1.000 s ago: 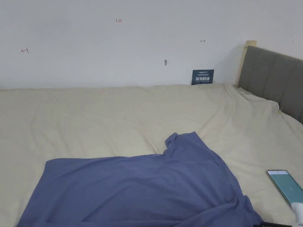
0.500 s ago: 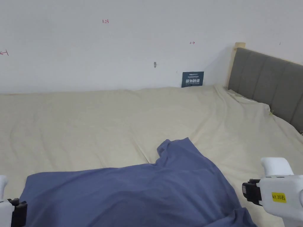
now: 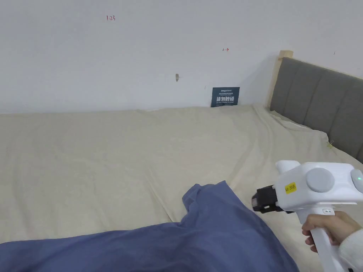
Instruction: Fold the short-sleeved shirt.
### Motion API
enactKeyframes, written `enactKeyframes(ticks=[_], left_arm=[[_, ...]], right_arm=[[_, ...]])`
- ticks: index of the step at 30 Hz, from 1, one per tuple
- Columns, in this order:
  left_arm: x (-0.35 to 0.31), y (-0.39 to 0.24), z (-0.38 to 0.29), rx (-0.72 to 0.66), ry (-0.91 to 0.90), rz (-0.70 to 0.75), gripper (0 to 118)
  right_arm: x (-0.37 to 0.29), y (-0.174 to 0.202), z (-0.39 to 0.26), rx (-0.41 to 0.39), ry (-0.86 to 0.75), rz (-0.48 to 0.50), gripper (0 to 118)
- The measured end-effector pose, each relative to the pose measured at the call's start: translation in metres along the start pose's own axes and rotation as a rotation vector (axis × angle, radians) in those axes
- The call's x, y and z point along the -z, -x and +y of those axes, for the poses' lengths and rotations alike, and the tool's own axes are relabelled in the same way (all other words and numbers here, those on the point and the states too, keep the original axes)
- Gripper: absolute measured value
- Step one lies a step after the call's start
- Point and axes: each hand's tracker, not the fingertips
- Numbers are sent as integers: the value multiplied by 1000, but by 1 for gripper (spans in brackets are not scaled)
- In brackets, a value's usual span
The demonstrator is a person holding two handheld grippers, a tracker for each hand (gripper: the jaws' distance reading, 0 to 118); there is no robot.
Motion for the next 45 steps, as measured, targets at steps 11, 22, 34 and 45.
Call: enactKeyframes(ticks=[11,22,34,45], left_arm=[[32,6,-5,-23,75,20,0],[43,13,0,-26,103,31,0],[103,67,50,-95,191,45,85],[174,111,93,-156,301,57,115]], right_arm=[[87,4,10,-29,181,-27,95],[85,6,12,-33,173,-42,0],[50,15,10,-34,140,15,0],[66,18,7,-90,152,9,0]])
